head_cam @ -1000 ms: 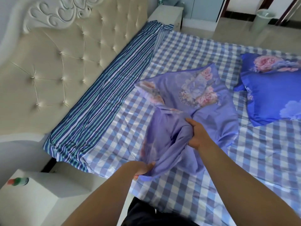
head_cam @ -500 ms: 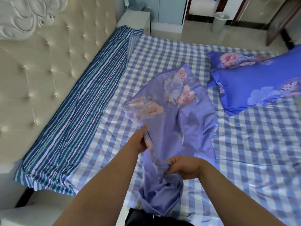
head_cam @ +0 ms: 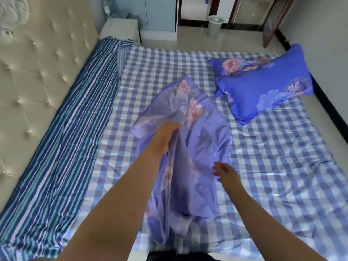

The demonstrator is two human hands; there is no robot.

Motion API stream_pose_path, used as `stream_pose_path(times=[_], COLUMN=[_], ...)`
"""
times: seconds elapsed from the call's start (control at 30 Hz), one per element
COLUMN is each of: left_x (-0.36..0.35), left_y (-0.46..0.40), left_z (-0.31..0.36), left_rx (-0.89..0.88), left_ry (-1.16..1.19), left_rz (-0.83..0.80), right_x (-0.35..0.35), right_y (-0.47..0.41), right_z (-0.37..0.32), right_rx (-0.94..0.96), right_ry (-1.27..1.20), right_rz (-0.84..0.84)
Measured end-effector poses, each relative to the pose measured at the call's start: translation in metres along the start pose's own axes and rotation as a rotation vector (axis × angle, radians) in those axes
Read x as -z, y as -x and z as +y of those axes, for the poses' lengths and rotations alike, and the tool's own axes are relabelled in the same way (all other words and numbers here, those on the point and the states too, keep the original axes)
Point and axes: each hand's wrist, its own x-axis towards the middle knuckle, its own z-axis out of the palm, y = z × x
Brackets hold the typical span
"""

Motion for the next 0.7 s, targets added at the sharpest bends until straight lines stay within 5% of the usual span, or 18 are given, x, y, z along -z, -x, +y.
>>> stream_pose_path(times=[0.03, 0.13, 0.2, 0.3, 0.37, 0.47, 0.6, 0.7], left_x=[-0.018, -0.052, -0.051, -0.03, -0.014, 0.012, 0.032, 0.03], left_y=[0.015, 0.055, 0.071, 0.082, 0.081, 0.083, 0.087, 0.082], left_z=[0.001, -0.029, -0.059, -0.073, -0.073, -0.074, -0.094, -0.122], left_rx=[0.001, 0.068, 0.129, 0.295, 0.38, 0.426, 0.575, 0.534], left_ry=[-0.244, -0.804, -0.678, -0.471, -0.416, -0.404, -0.28, -0.233], left_rz=[-0.147, -0.571, -0.739, -0.691, -0.67, -0.731, -0.736, -0.445], right_x=[0.002, 0.001, -0.007, -0.015, -0.019, -0.028, -0.042, -0.038], right_y=[-0.004, -0.023, -0.035, -0.038, -0.032, -0.024, -0.007, 0.013], right_z=[-0.018, -0.051, -0.05, -0.024, -0.007, 0.006, -0.006, -0.038], right_rx=[0.016, -0.018, 0.01, 0.008, -0.021, -0.142, -0.317, -0.408], right_ry=[-0.054, -0.149, 0.101, 0.996, 1.339, 1.078, 0.194, -0.148], right_rz=[0.108, -0.07, -0.223, -0.368, -0.346, -0.243, 0.057, 0.096])
